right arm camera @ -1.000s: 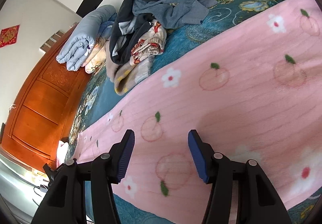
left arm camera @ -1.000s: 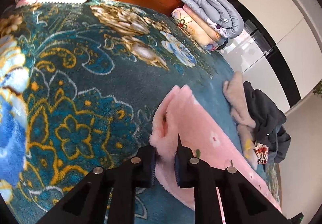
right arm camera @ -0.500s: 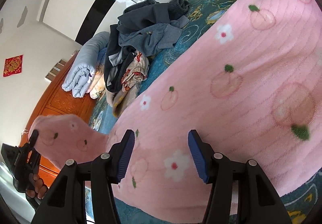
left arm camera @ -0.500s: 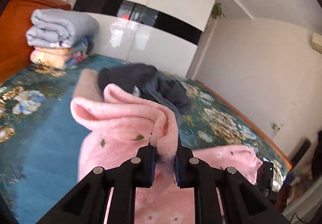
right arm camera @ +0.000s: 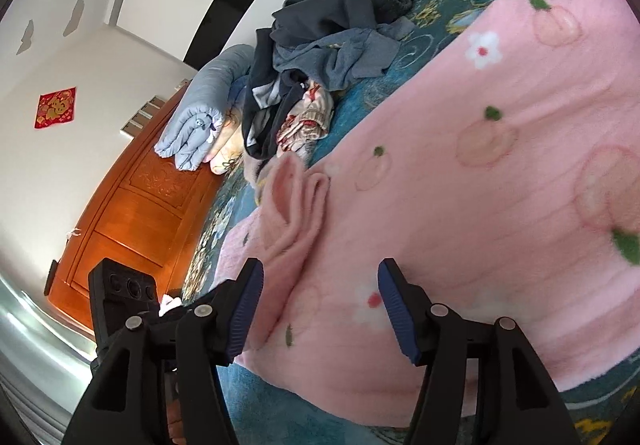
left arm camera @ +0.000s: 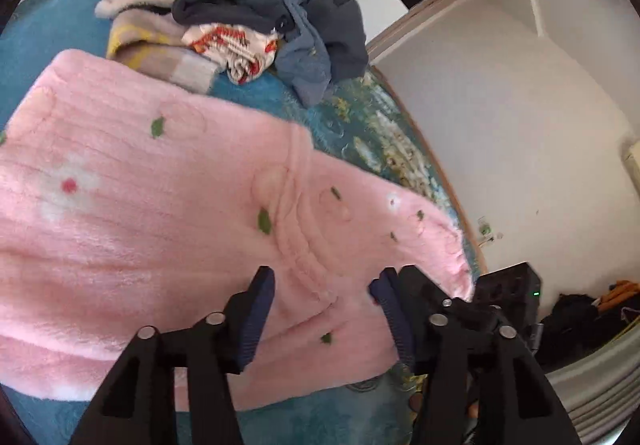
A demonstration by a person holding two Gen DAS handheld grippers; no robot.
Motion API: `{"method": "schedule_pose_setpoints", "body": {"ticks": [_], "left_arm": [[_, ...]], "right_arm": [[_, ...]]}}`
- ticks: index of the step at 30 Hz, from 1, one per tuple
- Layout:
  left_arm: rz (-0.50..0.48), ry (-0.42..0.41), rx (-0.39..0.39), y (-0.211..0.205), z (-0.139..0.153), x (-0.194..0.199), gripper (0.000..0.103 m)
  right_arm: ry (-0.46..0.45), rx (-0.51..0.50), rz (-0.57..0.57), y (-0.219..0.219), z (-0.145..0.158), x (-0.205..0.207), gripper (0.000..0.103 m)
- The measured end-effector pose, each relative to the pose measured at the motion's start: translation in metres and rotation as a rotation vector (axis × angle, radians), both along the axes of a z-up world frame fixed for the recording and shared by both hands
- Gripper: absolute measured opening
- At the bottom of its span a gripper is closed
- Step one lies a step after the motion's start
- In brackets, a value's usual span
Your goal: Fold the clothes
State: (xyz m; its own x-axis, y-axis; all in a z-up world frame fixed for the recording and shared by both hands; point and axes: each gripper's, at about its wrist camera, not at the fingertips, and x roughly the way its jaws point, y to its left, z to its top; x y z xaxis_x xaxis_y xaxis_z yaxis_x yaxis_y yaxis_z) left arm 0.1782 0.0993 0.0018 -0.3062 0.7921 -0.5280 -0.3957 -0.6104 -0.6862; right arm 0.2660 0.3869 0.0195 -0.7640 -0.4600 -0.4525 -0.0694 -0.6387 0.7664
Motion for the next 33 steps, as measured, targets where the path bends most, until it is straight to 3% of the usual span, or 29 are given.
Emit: {"method": "schedule_pose_setpoints", "body": {"ticks": [2,4,7,8,10,16,17,18,19,20,22,26,28,33], "left_arm": [[0.095,0.069,-0.067,-0.023,0.01,0.003,0.067],[0.212,0.113,-0.182,-0.048,0.015,0.0,0.067],[0.367,0.116,-0.365,-0.076,0.006,-0.003,0.067],[0.385,0.101,-0.38,-0.083,0.002,-0.004,0.067],[0.39,0.065,-0.34,-0.094,-0.009,-0.003,0.067],[0.381,0.073,-0.313,-0.096,-0.01,0.004,0.067],[0.385,0.069,-0.293,-0.099,-0.01,0.004,0.067],[0.39,0.065,-0.271,-0.103,-0.009,0.005,0.067],[0.396,0.061,-0.249,-0.108,-0.009,0.006,0.067],[0.404,0.058,-0.231,-0.113,-0.008,0.007,0.067],[0.415,0.048,-0.197,-0.122,-0.007,0.006,0.067],[0.43,0.005,-0.145,-0.137,-0.011,0.0,0.067],[0.434,-0.028,-0.132,-0.138,-0.017,-0.007,0.067],[0.372,-0.098,-0.106,-0.128,-0.031,-0.025,0.067]], "right_arm": [[0.009,-0.018,0.041,-0.011,0.003,-0.009,0.061],[-0.017,-0.016,0.064,-0.019,0.003,-0.019,0.064],[-0.08,-0.003,0.083,-0.029,-0.002,-0.035,0.064],[-0.089,-0.002,0.098,-0.033,-0.002,-0.04,0.064],[-0.096,0.008,0.131,-0.042,0.001,-0.049,0.064],[-0.139,0.027,0.154,-0.064,-0.003,-0.082,0.062],[-0.15,0.032,0.147,-0.067,-0.004,-0.086,0.05],[-0.151,0.045,0.146,-0.071,-0.004,-0.088,0.031],[-0.146,0.063,0.147,-0.075,-0.001,-0.087,0.022],[-0.141,0.082,0.147,-0.079,0.002,-0.087,0.019],[-0.11,0.115,0.138,-0.082,0.013,-0.082,0.017],[0.036,0.151,0.046,-0.054,0.048,-0.051,0.016],[0.009,0.165,0.005,-0.039,0.043,-0.045,0.016],[-0.149,0.06,-0.002,-0.02,-0.016,-0.04,0.016]]}}
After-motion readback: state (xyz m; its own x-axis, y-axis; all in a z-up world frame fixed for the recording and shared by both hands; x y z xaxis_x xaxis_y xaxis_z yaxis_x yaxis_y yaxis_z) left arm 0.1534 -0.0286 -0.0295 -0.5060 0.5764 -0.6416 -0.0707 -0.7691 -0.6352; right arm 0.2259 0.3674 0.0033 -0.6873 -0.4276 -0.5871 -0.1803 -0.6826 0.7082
